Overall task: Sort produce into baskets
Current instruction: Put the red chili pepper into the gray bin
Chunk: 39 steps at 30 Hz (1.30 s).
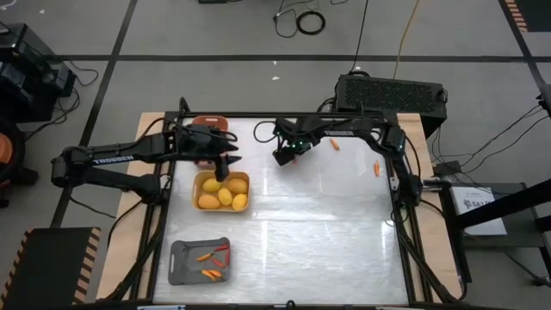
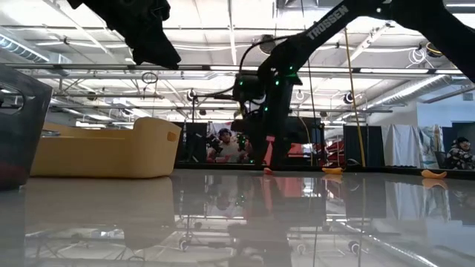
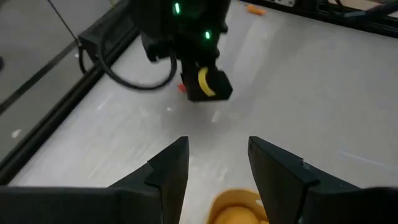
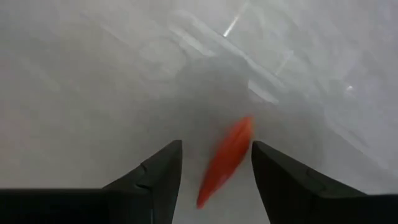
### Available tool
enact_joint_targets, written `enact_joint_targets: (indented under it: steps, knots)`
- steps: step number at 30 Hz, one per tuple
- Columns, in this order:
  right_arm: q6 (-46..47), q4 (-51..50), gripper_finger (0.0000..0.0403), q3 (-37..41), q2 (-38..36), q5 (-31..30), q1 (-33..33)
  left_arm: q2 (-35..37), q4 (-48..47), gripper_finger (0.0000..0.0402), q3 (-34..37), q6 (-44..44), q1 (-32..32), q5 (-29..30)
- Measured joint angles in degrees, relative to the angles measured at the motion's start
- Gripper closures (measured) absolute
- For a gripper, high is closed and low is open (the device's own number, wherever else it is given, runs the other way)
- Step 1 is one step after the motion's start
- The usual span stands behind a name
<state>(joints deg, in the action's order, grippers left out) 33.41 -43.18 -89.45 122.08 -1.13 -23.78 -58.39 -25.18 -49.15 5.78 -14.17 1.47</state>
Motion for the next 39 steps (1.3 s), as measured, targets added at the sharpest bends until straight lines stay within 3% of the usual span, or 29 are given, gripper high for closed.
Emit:
enact_joint_targets:
  steps: [6, 17, 24, 30, 39]
  knots:
    - [0.07, 0.11, 0.0247, -0.37, 2.32, -1.00, 0.89, 0.00, 0.78, 0.0228, 0.00, -0.06, -0.07, 0.60]
    - [-3.29, 0.35, 0.0393, -0.22, 2.06, 0.69, 1.91, 0.02, 0.67, 0.0228, 0.00, -0.31, -0.09, 0.57]
    - [-2.36, 1.49, 0.0390, 0.28, -1.25, 4.28, 5.49, 0.02, -1.01, 0.0228, 0.00, -0.69, -0.10, 0.51]
    - [-2.86, 4.49, 0.0395, 0.12, -4.96, 3.14, 10.86, 0.02, -5.89, 0.0228, 0.00, -3.42, -0.04, 0.29]
    - [-9.56, 22.68, 0.0395, 0.05, -5.06, 4.42, 23.26, 0.02, -13.37, 0.0228, 0.00, -9.16, -0.04, 0.27]
